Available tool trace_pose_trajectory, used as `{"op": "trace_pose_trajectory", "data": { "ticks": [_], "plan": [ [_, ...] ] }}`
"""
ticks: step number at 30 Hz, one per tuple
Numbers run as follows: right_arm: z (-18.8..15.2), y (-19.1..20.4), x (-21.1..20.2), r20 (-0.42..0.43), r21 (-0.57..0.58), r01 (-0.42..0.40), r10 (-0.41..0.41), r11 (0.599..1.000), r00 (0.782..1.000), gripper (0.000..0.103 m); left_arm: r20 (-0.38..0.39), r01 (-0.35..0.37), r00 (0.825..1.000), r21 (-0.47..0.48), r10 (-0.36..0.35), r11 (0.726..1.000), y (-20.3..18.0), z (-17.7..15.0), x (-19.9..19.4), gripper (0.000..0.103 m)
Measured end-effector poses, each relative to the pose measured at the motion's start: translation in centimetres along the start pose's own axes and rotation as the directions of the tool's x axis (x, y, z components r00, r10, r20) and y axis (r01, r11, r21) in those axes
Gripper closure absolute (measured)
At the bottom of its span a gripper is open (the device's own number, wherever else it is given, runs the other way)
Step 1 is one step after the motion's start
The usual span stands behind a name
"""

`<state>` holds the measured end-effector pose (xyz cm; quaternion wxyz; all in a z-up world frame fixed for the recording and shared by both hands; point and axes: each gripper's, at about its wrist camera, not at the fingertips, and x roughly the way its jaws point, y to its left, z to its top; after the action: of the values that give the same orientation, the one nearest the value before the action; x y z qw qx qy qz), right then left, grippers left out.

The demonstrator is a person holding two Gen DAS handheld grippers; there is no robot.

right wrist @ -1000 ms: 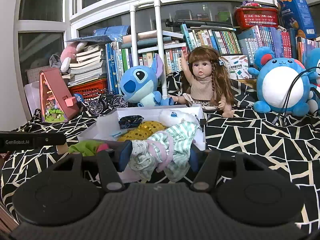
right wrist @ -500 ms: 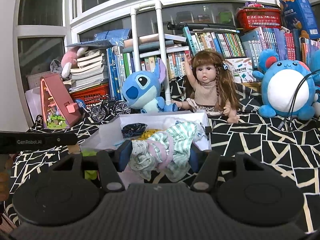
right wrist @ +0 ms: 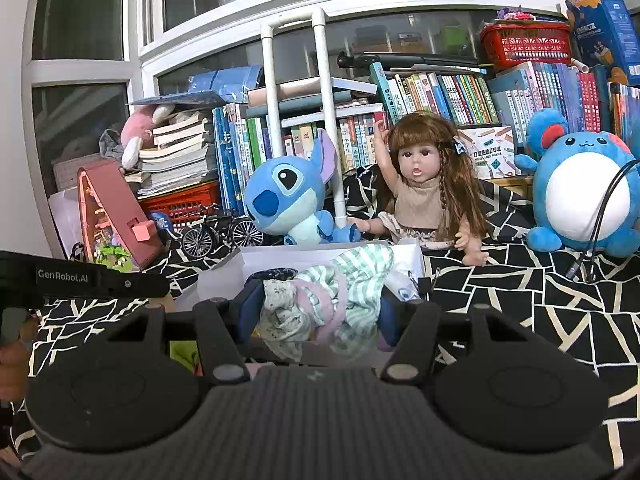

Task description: Organize soft objects

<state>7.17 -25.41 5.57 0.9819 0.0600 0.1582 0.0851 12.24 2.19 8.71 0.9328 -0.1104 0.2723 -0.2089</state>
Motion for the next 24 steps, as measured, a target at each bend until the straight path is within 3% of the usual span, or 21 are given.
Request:
{"op": "trace_pose_trajectory", "data": {
  "ticks": [4,7,15,24],
  "plan": [
    [0.5,-0.2,0.6,-0.004,0.010,-0.003,0.003,1.000,1.000,0.041,-0.018,0.007,1.000,-0.036,-0.008,0.999,1.1,1.1,0.9,0.093],
    [0.9,-0.4,1.0,-0.007,0.027,-0.008,0.008,1.000,1.000,0.041,-0.040,0.035,0.998,-0.117,-0.040,0.993,2.4,2.1,1.6,0.093],
    [1.2,-1.0,1.7,-0.025,0.067,-0.015,0.017,0.998,1.000,0.041,-0.079,0.083,0.990,-0.309,-0.113,0.947,5.7,3.1,3.3,0.093],
    [2.7,-1.3,3.3,-0.031,0.091,-0.026,0.029,0.995,0.999,0.041,-0.080,0.037,0.995,-0.268,-0.060,0.963,5.3,4.5,4.9,0.093]
  ]
}}
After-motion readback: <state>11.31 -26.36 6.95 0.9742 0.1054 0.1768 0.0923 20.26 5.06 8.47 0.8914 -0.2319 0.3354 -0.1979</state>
